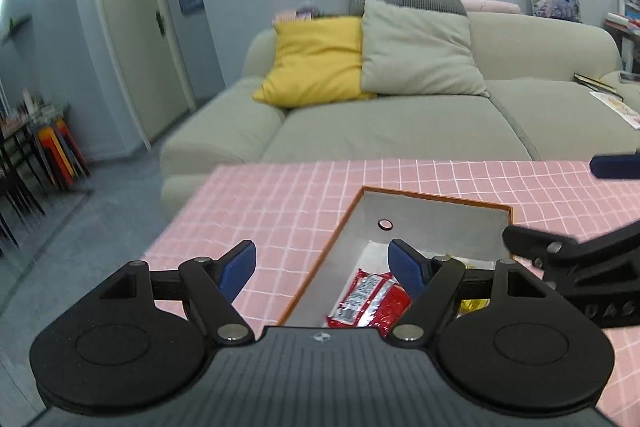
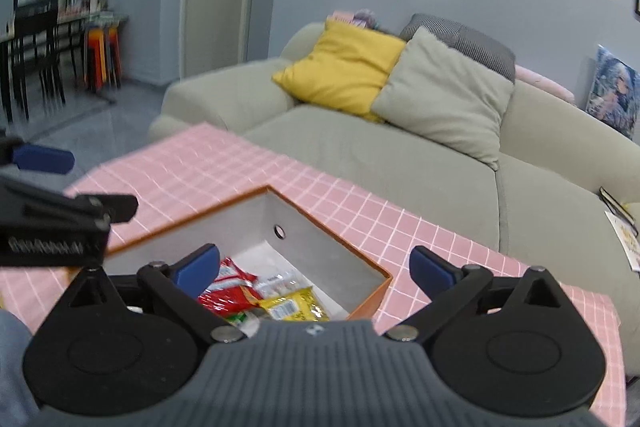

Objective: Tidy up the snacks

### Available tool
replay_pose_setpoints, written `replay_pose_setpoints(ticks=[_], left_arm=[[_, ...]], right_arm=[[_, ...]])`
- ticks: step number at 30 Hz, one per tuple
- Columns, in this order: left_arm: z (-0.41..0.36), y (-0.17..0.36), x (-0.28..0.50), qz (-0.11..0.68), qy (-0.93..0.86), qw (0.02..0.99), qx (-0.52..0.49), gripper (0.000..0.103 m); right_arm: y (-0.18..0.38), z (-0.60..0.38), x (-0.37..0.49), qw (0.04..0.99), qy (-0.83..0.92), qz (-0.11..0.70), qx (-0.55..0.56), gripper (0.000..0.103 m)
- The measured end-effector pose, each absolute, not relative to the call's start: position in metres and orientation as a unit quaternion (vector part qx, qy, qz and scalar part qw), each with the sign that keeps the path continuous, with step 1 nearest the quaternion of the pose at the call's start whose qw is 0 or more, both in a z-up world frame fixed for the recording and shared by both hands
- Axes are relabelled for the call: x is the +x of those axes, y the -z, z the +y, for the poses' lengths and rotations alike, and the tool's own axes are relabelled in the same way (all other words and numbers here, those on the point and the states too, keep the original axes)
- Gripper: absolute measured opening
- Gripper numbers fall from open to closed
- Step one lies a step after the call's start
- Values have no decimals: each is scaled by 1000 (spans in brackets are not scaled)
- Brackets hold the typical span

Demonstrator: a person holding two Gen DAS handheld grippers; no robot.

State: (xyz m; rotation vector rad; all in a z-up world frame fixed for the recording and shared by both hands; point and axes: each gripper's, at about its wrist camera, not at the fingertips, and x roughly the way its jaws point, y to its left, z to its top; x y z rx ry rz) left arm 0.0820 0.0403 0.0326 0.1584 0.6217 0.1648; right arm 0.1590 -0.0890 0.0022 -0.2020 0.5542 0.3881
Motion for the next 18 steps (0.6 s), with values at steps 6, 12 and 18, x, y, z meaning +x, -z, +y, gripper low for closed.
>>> replay_pose_setpoints(ticks=[6,12,18], left_arm=[[37,-37,52,291,-89,950,72,89],[32,-31,25,294,-93,949,63,89],[32,-15,7,321,-76,943,37,90]], right_arm=[[-8,-101,116,945,-180,263,-78,99],[0,-113,79,942,-173,282,-55,99],[10,-122,53,940,-156,297,-58,99]])
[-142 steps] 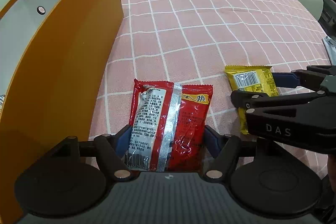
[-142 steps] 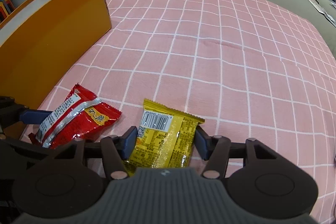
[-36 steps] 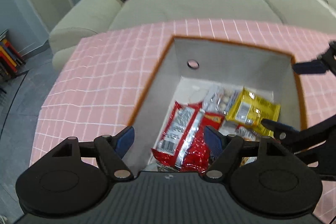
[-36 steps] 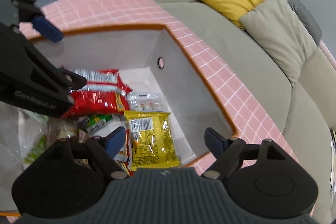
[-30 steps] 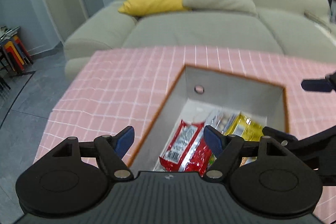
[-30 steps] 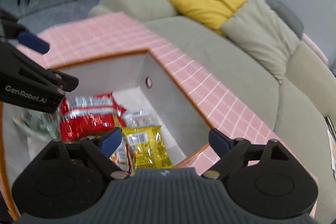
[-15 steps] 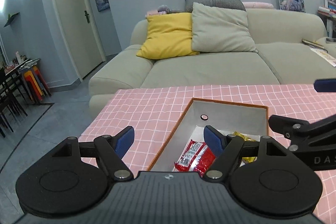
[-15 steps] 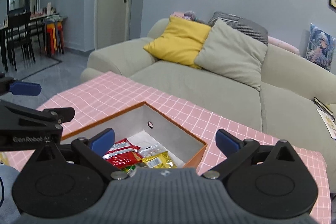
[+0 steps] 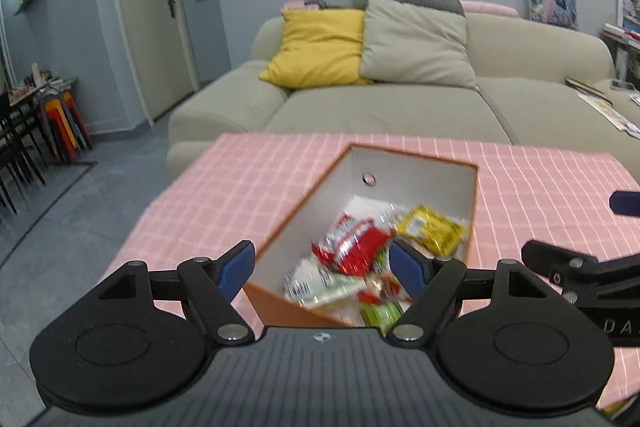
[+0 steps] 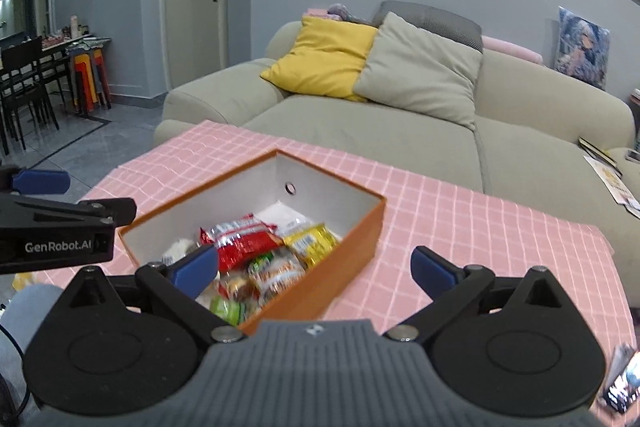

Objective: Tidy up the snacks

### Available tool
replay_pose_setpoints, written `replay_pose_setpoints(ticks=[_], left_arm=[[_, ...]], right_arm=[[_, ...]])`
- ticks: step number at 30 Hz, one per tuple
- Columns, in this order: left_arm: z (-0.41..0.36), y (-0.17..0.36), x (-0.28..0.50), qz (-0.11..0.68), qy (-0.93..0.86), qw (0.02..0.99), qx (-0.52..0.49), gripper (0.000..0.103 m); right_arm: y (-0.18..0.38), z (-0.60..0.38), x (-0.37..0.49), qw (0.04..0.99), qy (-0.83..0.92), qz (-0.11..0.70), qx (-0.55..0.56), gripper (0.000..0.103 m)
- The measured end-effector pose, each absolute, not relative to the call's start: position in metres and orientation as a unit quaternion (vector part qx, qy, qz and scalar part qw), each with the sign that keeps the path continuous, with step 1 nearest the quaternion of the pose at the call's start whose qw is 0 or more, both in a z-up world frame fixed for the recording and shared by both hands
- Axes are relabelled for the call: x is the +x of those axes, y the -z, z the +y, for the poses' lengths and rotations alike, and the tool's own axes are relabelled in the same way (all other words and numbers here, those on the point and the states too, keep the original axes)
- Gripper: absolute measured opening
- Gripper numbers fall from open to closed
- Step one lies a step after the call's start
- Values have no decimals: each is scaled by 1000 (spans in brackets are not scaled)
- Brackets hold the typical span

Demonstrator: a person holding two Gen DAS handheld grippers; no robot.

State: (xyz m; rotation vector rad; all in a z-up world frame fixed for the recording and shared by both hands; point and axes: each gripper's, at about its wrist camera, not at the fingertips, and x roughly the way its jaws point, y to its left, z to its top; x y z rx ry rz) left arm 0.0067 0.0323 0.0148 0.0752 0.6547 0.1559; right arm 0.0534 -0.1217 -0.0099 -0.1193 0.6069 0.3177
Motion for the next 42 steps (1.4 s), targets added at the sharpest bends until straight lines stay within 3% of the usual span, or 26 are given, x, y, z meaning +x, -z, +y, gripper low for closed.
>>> replay_pose_setpoints(ticks=[14,42], left_arm=[[24,9,0,376,-82,923,30,90],[22,9,0,380,-78,921,41,90]], right_arm=[[34,-122,44,934,-146,321,-64,99],[37,-122,45,932,-153,321,-69,99]])
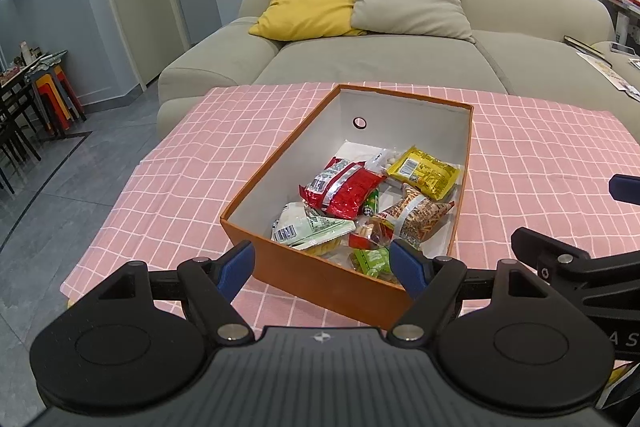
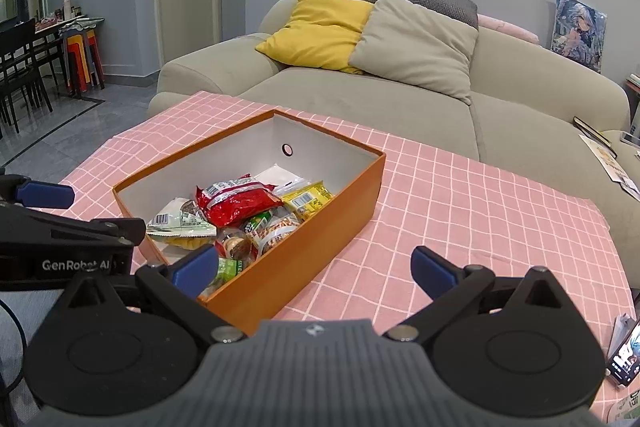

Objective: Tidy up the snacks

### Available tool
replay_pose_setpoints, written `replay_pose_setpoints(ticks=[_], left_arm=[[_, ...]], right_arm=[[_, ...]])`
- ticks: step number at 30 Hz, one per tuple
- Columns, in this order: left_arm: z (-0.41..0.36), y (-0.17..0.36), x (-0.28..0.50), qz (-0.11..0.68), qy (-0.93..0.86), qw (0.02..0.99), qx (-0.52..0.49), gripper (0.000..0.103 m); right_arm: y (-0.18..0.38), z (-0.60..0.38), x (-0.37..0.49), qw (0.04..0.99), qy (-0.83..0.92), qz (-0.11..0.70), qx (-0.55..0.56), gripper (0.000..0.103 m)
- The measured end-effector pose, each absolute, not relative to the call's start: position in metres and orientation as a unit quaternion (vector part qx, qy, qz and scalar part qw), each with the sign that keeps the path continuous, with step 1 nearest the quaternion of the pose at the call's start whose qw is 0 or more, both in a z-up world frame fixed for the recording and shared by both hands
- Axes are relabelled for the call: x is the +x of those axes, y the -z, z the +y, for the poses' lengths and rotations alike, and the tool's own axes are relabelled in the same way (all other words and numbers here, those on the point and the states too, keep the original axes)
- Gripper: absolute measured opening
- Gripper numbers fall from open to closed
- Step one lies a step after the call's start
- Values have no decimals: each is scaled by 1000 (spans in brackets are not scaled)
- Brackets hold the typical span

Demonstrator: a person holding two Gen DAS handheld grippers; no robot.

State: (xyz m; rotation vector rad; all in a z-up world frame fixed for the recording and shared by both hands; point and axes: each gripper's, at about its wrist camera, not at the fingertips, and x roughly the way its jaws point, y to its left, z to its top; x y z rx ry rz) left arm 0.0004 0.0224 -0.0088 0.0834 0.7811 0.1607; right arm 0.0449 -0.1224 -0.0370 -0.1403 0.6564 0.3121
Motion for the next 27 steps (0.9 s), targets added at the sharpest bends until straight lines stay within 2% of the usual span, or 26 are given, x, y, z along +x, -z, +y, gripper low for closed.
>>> replay_pose_setpoints(ticks=[27], left_arm=[[21,6,0,377,-81,922,37,90]], right_arm=[[36,-123,46,932,-150,322,-73,99]])
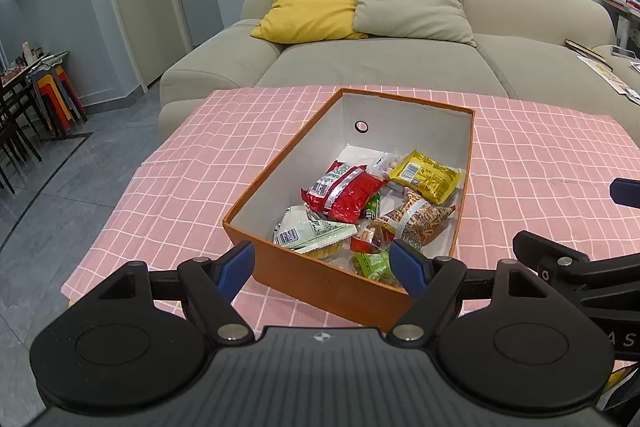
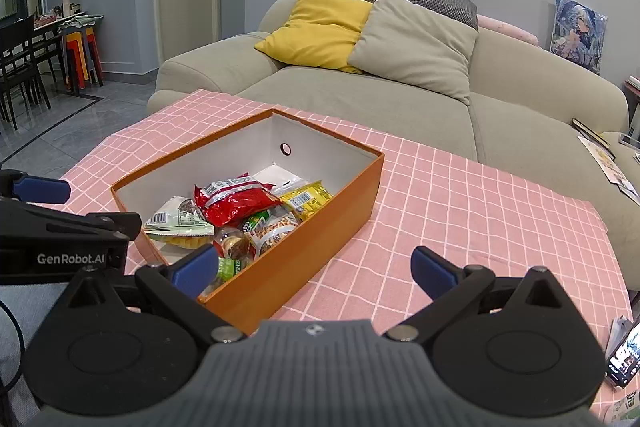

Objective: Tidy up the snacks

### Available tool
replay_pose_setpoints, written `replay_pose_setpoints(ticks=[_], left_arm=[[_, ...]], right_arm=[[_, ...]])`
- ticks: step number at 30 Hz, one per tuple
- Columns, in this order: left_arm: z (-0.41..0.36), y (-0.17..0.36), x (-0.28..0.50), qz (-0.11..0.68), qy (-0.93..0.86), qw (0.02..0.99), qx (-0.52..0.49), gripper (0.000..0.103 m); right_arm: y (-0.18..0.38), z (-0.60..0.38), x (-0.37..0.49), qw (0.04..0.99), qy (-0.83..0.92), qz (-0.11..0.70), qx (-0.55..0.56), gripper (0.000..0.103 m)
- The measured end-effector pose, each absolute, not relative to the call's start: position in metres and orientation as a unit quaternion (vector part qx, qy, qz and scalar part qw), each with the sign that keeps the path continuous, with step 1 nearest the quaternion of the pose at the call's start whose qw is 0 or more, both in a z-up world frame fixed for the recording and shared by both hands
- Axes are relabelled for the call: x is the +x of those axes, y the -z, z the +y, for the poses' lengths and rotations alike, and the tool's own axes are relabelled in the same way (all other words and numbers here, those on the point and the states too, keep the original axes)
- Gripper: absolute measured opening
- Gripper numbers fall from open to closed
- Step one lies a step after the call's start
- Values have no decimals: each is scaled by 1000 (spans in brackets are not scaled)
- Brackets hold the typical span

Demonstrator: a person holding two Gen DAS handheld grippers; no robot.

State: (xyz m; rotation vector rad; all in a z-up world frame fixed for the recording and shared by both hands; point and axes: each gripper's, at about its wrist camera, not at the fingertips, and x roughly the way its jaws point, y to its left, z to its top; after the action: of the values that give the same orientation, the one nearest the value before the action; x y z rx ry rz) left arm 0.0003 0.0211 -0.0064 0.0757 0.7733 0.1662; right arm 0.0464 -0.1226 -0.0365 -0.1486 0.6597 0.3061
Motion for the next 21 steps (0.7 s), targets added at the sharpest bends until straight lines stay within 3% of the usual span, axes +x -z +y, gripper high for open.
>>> replay_pose_setpoints(ticks=[21], left_arm=[[25,3,0,375,-84,923,30,90]], right_arm=[[37,-124,48,932,-146,323,-75,99]])
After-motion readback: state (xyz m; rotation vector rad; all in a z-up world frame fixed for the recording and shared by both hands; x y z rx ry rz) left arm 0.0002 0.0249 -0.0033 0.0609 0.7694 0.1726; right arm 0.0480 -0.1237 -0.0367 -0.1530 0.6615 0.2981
